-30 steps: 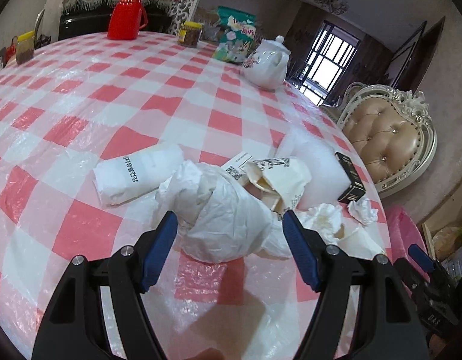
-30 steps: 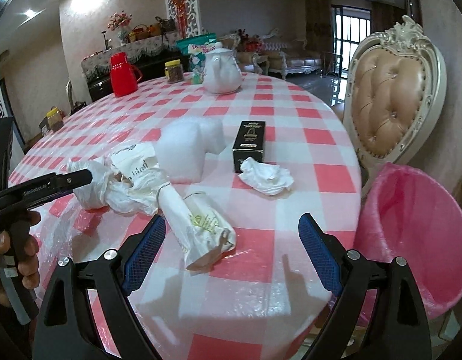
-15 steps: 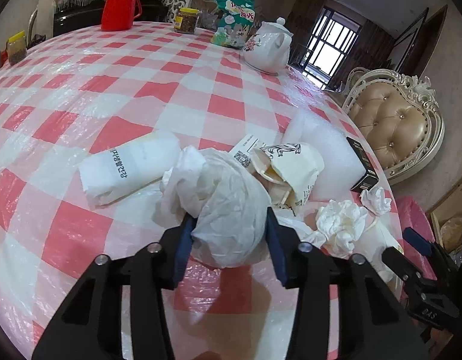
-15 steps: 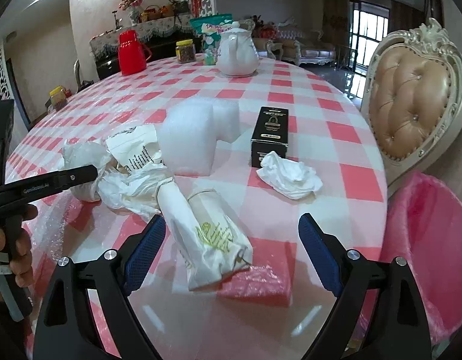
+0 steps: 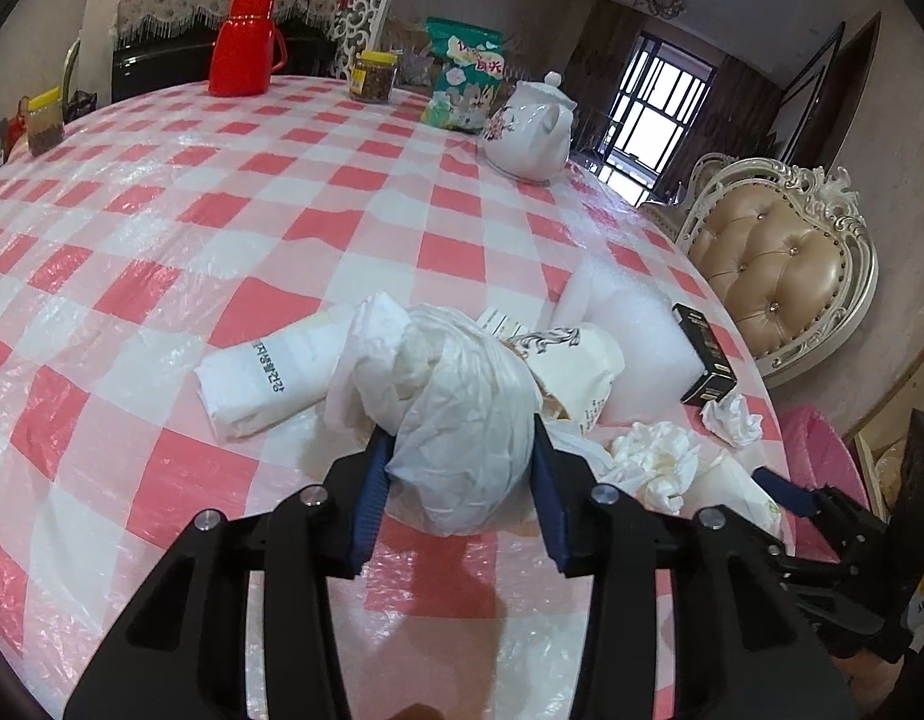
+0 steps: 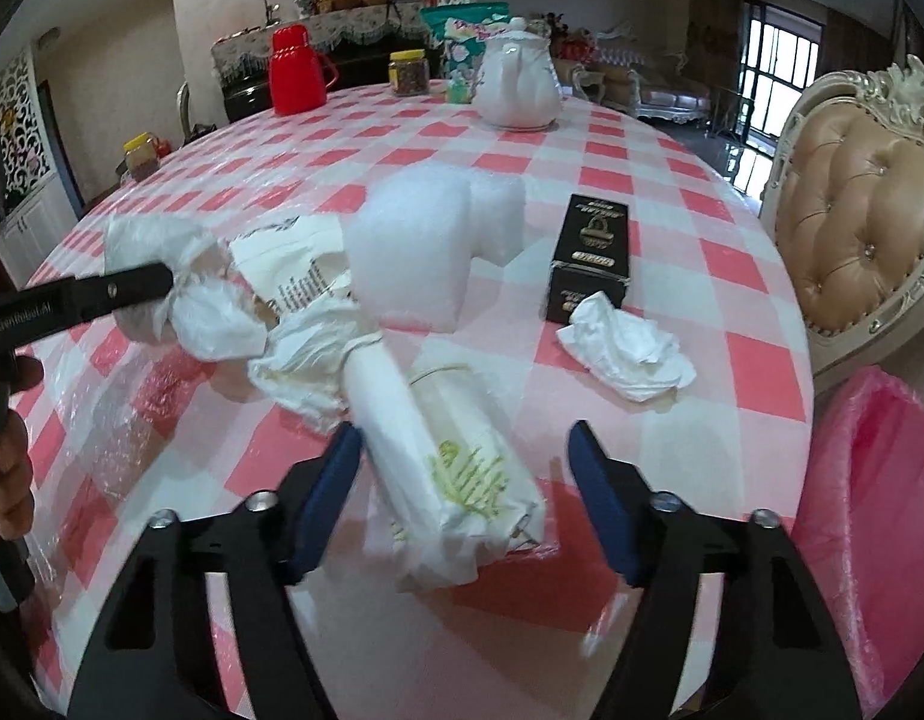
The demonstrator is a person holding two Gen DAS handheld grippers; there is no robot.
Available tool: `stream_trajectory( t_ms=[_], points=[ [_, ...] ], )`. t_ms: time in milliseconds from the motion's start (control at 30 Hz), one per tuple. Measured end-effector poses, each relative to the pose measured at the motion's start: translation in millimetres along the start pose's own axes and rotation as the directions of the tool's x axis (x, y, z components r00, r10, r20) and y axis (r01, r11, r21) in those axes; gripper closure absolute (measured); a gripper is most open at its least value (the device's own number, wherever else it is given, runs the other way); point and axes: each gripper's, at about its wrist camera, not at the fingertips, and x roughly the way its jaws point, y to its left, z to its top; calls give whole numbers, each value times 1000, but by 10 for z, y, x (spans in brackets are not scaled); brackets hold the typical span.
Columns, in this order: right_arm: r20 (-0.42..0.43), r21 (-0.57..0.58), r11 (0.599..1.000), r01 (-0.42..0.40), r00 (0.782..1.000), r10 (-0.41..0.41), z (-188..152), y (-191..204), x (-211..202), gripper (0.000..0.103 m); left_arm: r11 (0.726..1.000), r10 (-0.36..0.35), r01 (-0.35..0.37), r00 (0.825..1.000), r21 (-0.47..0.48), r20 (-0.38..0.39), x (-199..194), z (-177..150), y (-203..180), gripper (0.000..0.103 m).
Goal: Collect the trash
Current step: 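Grasp the white plastic bag with the left tool while the right tool grasps the paper roll, then carry the bag and paper roll to the pink bin and release both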
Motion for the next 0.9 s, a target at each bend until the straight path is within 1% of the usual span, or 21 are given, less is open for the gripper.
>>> stream_trajectory(
  t_ms=[33, 133, 300, 500, 600, 767, 900],
  points=[
    [-3, -4, 1000, -2, 1000, 2, -8, 10, 0, 48, 1000, 1, -1, 1000, 1, 3, -16, 2, -11, 61],
    [-6, -14, 1000, 0, 1000, 0, -29, 36, -18, 50, 1000, 2, -2, 1000, 3, 11, -54, 9, -17, 61],
    [17, 4, 1000, 1, 1000, -1, -70, 48, -111, 51, 1000, 13, -13, 999, 4, 30, -138, 21, -29, 61],
    [82, 39, 999, 11, 996, -14, -80, -23, -362, 51, 1000, 18, -19, 998, 11, 68, -300, 36, -70, 61],
    [117, 70, 997, 24, 993, -33, -87, -121, -511, 51, 1000, 16, -17, 996, 20, 91, -384, 52, -125, 61],
    [174, 142, 988, 60, 981, -84, -134, -368, -774, 51, 999, -6, -1, 992, 51, 128, -529, 77, -319, 61],
    [203, 205, 973, 102, 968, -145, -190, -618, -982, 51, 994, -52, 38, 989, 102, 140, -583, 77, -621, 61]
  ],
)
